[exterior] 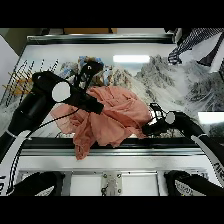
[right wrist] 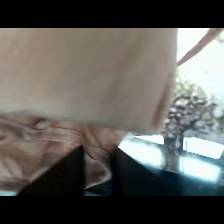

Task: Fold the clothes and pants, and hang the long-sleeved shirts on hangers.

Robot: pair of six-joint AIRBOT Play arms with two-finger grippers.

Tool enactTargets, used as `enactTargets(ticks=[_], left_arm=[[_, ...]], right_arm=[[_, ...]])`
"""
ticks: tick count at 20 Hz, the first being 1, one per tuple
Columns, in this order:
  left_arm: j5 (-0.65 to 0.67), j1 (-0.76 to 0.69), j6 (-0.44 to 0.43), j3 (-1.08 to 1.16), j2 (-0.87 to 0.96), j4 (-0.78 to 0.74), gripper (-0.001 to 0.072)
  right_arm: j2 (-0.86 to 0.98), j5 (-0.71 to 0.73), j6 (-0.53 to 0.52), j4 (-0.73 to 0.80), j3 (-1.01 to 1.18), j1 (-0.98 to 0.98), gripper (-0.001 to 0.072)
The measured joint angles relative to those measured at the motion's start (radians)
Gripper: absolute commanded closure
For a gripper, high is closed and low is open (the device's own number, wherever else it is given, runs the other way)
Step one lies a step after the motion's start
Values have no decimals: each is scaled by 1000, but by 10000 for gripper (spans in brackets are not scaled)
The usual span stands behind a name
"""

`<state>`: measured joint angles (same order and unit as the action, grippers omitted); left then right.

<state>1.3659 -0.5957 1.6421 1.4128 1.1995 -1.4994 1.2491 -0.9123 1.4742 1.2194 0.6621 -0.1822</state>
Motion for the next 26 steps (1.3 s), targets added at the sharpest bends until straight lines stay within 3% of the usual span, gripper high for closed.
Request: enactTargets(ticks=[2, 8, 12, 18, 22, 26], left_arm=[[3, 0, 6, 0, -19, 0, 699], [-7, 0, 10, 42, -92, 0, 700], [-51, -13, 13, 275, -139, 4, 700], [-252, -99, 21, 597, -197, -7, 699], [-305, -100, 75, 544, -254, -121, 700], [-169, -2, 150, 365, -277, -147, 699]], right_arm=[[0, 12, 0, -2, 0, -2, 701], [-80, -6, 0, 33, 89, 8, 703], [-256, -138, -4, 80, 441, 45, 704], [-419, -230, 27, 87, 1032, 60, 705], [-433, -272, 83, 96, 1170, 61, 705], [-361, -405, 119, 132, 1192, 62, 705]])
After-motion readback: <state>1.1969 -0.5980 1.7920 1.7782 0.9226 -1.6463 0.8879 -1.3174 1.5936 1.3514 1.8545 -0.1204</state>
